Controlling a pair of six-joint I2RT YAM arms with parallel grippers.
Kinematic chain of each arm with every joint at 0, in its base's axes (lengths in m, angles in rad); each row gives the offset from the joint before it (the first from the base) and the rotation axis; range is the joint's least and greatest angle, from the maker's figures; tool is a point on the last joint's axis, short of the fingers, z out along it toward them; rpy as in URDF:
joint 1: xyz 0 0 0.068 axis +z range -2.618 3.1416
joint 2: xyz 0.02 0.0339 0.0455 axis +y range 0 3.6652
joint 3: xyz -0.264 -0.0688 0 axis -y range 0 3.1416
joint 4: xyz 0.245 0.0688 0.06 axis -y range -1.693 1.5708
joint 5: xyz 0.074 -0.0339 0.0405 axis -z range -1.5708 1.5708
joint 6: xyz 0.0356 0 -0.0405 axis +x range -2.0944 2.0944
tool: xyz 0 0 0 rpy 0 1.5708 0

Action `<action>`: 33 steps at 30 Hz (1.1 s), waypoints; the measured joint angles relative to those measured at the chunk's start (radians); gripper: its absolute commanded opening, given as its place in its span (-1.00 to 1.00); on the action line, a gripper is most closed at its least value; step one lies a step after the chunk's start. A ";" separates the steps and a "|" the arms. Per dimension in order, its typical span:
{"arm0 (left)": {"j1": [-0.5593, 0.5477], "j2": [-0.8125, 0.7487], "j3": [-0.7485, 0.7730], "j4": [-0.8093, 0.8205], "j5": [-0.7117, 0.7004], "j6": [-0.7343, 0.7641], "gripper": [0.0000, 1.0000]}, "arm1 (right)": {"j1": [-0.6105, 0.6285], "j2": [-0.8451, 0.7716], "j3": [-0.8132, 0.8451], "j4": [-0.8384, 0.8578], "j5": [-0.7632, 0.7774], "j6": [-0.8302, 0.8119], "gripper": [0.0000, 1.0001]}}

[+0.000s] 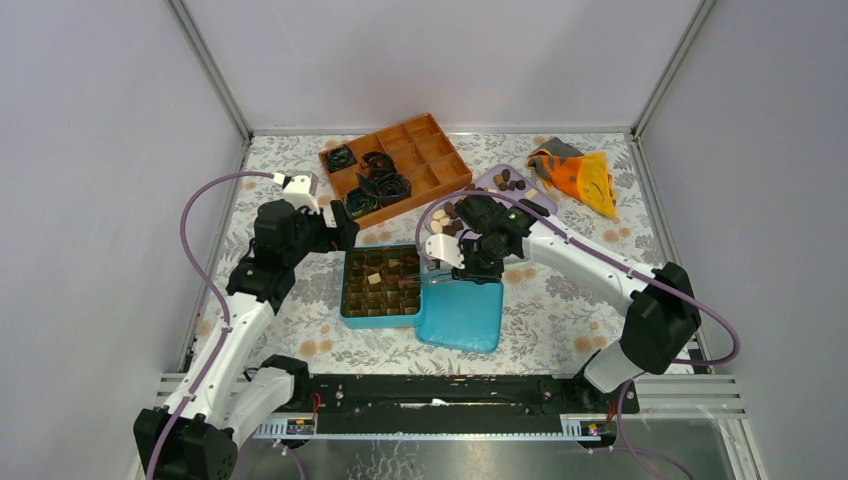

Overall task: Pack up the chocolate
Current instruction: Place the fake chocolate in the packing box.

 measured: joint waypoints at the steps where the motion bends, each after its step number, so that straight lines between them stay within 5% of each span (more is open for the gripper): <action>1: 0.000 0.000 0.000 0.000 0.000 0.000 0.97 | 0.000 0.000 0.000 0.000 0.000 0.000 -0.37; 33: 0.000 0.000 0.000 -0.002 0.000 0.000 0.97 | 0.000 0.000 0.026 -0.014 -0.011 0.020 -0.23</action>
